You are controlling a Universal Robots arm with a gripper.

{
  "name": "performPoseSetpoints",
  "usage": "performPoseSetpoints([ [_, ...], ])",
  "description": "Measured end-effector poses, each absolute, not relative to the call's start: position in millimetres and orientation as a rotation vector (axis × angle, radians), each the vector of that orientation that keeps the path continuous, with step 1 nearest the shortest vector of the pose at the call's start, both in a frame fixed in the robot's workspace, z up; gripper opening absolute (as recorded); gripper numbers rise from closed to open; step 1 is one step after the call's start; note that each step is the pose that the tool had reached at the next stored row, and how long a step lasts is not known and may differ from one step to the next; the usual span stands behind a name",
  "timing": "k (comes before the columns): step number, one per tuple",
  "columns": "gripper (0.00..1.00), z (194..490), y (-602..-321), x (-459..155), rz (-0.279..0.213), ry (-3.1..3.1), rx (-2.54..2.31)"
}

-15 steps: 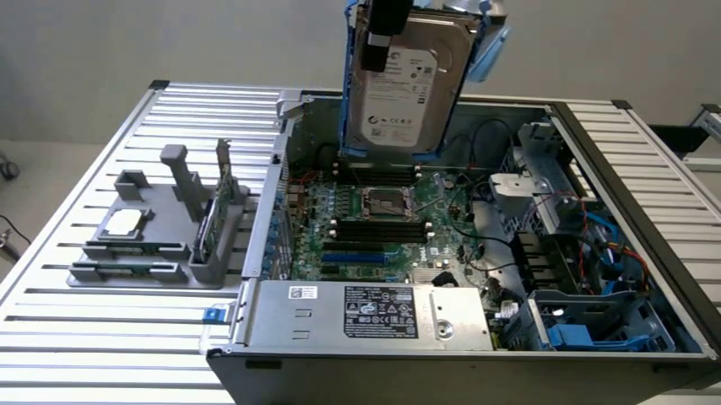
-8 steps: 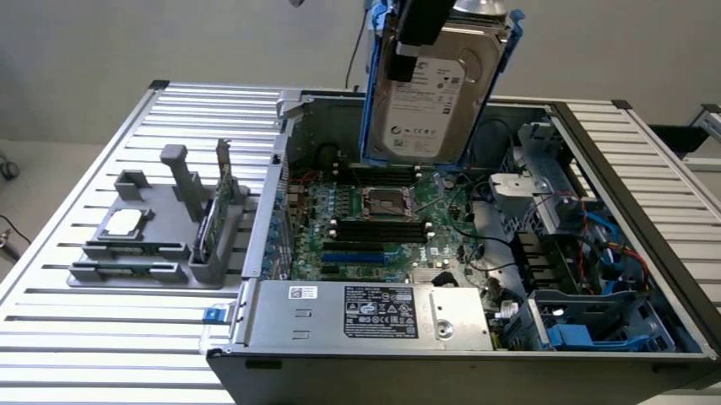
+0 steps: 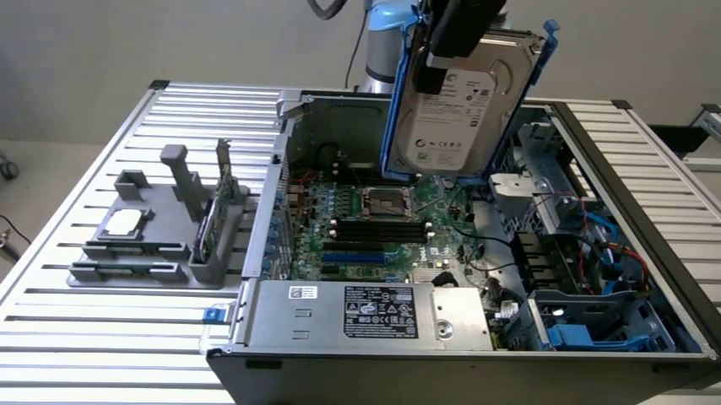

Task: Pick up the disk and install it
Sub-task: 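Pick up the disk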

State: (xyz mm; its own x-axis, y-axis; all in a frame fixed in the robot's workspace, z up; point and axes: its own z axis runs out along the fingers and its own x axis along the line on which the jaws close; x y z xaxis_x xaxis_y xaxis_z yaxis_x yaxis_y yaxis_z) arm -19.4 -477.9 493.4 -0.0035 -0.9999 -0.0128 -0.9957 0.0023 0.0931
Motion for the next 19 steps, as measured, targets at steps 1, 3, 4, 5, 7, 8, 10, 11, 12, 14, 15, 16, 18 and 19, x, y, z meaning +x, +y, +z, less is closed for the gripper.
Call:
performPoseSetpoints([
  [1, 0.33, 493.3, -479.5, -16.8, -0.113, -2.182, 2.175],
  [3, 0.33, 493.1, -483.1, -12.2, -0.108, -2.18, 2.173],
  [4, 0.33, 492.9, -484.9, -10.3, -0.105, -2.179, 2.172],
  [5, 0.33, 492.6, -486.8, -8.5, -0.103, -2.178, 2.17],
  [7, 0.33, 491.8, -491.0, -5.5, -0.1, -2.177, 2.169],
  [8, 0.33, 491.4, -493.3, -4.2, -0.099, -2.176, 2.169],
  [10, 0.33, 490.5, -497.9, -1.5, -0.097, -2.176, 2.168],
  [11, 0.33, 490.1, -500.3, 0.0, -0.096, -2.175, 2.167],
  [12, 0.33, 489.6, -502.9, 1.4, -0.095, -2.175, 2.167],
  [14, 0.33, 488.6, -507.7, 4.8, -0.093, -2.174, 2.166],
  [15, 0.33, 488.2, -510.0, 6.8, -0.093, -2.174, 2.166],
  [16, 0.33, 487.8, -512.2, 9.5, -0.093, -2.174, 2.166],
  [18, 0.33, 487.4, -515.5, 16.9, -0.093, -2.174, 2.166],
  [19, 0.33, 487.3, -516.9, 21.4, -0.092, -2.174, 2.166],
])
